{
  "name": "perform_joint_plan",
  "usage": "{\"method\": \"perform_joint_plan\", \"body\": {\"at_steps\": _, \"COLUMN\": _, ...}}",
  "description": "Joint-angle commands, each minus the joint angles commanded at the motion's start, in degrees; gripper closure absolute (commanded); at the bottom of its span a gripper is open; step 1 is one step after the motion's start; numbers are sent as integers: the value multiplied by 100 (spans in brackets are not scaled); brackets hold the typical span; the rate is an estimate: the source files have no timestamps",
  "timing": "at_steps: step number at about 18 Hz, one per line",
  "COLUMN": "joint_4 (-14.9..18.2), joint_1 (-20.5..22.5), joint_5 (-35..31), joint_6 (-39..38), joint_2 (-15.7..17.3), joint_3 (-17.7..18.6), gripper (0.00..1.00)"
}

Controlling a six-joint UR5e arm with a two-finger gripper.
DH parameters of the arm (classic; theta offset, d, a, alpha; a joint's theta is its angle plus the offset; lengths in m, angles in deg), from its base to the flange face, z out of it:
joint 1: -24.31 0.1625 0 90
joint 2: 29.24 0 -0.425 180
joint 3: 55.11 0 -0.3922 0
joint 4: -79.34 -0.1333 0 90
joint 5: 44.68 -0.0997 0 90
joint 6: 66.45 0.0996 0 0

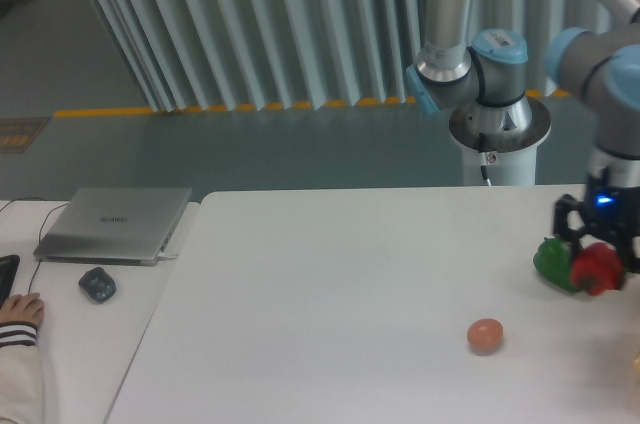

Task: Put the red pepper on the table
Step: 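Lower the gripper holding the red pepper beside the orange ball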

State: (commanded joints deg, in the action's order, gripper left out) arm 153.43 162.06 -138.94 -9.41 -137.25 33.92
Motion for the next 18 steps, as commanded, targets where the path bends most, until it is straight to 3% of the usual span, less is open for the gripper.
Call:
{"method": "perform_joint_plan", "body": {"at_steps": 5, "joint_4": -439, "joint_1": -327, "joint_5": -145, "joint_6": -360, "joint_2": -370, "joint_3": -8, "gripper": 100}}
{"method": "perform_joint_plan", "body": {"at_steps": 10, "joint_4": -571, "joint_1": -433, "joint_5": -154, "joint_6": -510, "joint_2": -529, "joint_3": -8, "gripper": 100}}
{"method": "perform_joint_plan", "body": {"at_steps": 14, "joint_4": -580, "joint_1": -415, "joint_5": -92, "joint_6": -457, "joint_2": -502, "joint_3": -17, "gripper": 73}}
{"method": "perform_joint_plan", "body": {"at_steps": 18, "joint_4": -589, "joint_1": -406, "joint_5": -83, "joint_6": -440, "joint_2": -502, "joint_3": -17, "gripper": 61}}
